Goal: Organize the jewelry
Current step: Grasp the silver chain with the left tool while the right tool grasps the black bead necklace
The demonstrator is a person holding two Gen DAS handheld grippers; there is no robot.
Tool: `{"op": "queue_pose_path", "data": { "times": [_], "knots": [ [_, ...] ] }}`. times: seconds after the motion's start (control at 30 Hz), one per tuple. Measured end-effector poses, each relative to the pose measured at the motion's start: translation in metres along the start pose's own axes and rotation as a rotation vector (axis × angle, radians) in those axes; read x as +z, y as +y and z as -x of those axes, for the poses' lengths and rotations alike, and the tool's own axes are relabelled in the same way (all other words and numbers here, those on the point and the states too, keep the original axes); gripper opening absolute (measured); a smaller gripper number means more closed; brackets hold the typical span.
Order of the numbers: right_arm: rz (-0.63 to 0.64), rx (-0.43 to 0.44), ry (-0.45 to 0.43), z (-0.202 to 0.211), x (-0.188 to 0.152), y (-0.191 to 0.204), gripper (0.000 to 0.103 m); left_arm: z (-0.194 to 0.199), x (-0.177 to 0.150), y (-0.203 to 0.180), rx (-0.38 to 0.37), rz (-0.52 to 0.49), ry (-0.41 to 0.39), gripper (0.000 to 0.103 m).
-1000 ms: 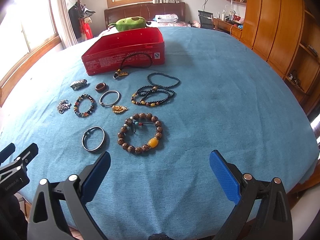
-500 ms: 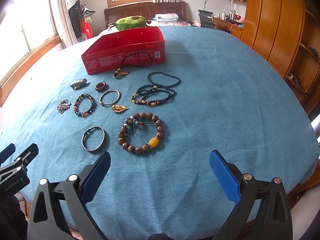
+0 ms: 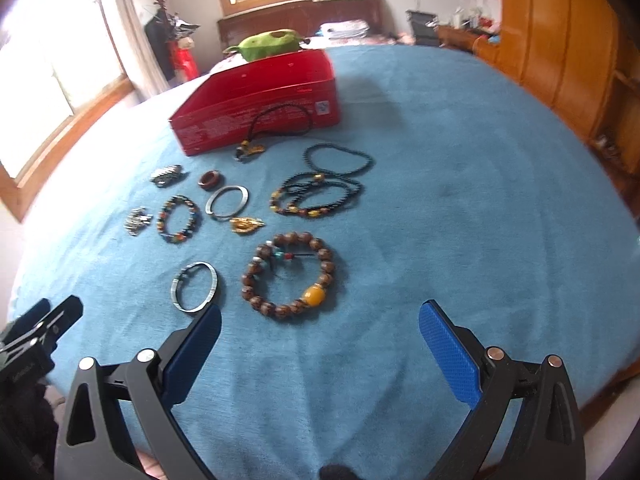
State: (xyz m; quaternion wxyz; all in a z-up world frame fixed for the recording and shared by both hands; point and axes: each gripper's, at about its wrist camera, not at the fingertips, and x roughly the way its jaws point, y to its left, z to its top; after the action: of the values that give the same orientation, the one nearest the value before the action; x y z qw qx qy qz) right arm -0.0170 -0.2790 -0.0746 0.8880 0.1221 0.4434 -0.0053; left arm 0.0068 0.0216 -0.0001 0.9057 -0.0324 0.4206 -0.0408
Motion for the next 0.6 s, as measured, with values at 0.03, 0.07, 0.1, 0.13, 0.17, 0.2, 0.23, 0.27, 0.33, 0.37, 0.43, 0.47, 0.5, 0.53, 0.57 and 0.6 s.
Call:
{"op": "queue_pose_path", "data": {
  "times": [0.03,0.07,0.1,0.13,0.17,0.2,0.23,0.27,0.33,0.37,0.43,0.47,0.5,0.53,0.57,0.6],
  "knots": [
    [0.000,0.028,0.028,-0.004,0.004,-0.003,0.099,-0.001,0.002,0.004,0.006,0.006,0.002,0.100],
    [-0.002,0.052,0.053,-0.009,0.007,-0.006,0.099,-0.003,0.005,0.006,0.012,0.008,0.005,0.100],
    [-0.011,0.082,0.091,-0.015,0.011,-0.009,0.099,-0.005,0.007,0.009,0.019,0.009,0.010,0.100],
    [-0.023,0.099,0.124,-0.020,0.014,-0.012,0.099,-0.008,0.010,0.011,0.024,0.011,0.018,0.100],
    [-0.033,0.117,0.156,-0.026,0.019,-0.015,0.099,-0.011,0.012,0.013,0.021,0.015,0.022,0.100],
    [-0.043,0.130,0.177,-0.031,0.023,-0.017,0.099,-0.014,0.014,0.015,0.008,0.021,0.023,0.100],
    [-0.050,0.140,0.185,-0.033,0.027,-0.019,0.099,-0.018,0.018,0.019,-0.011,0.036,0.029,0.100],
    [-0.054,0.148,0.183,-0.035,0.031,-0.021,0.099,-0.020,0.021,0.022,-0.020,0.045,0.033,0.100],
    [-0.074,0.139,0.178,-0.043,0.043,-0.028,0.099,-0.027,0.029,0.027,-0.034,0.053,0.044,0.100],
    [-0.083,0.124,0.177,-0.047,0.048,-0.032,0.099,-0.033,0.035,0.028,-0.026,0.053,0.057,0.100],
    [-0.085,0.109,0.174,-0.053,0.063,-0.040,0.099,-0.045,0.047,0.029,-0.030,0.049,0.088,0.100],
    [-0.080,0.107,0.178,-0.057,0.068,-0.043,0.099,-0.050,0.051,0.029,-0.028,0.048,0.102,0.100],
    [-0.073,0.114,0.184,-0.062,0.076,-0.046,0.099,-0.055,0.055,0.029,-0.032,0.049,0.115,0.099],
    [-0.071,0.127,0.180,-0.065,0.081,-0.048,0.099,-0.063,0.062,0.028,-0.044,0.048,0.138,0.099],
    [-0.071,0.149,0.171,-0.068,0.088,-0.050,0.097,-0.067,0.065,0.029,-0.048,0.048,0.153,0.099],
    [-0.070,0.161,0.167,-0.070,0.093,-0.052,0.096,-0.073,0.070,0.028,-0.053,0.051,0.169,0.099]
  ]
}}
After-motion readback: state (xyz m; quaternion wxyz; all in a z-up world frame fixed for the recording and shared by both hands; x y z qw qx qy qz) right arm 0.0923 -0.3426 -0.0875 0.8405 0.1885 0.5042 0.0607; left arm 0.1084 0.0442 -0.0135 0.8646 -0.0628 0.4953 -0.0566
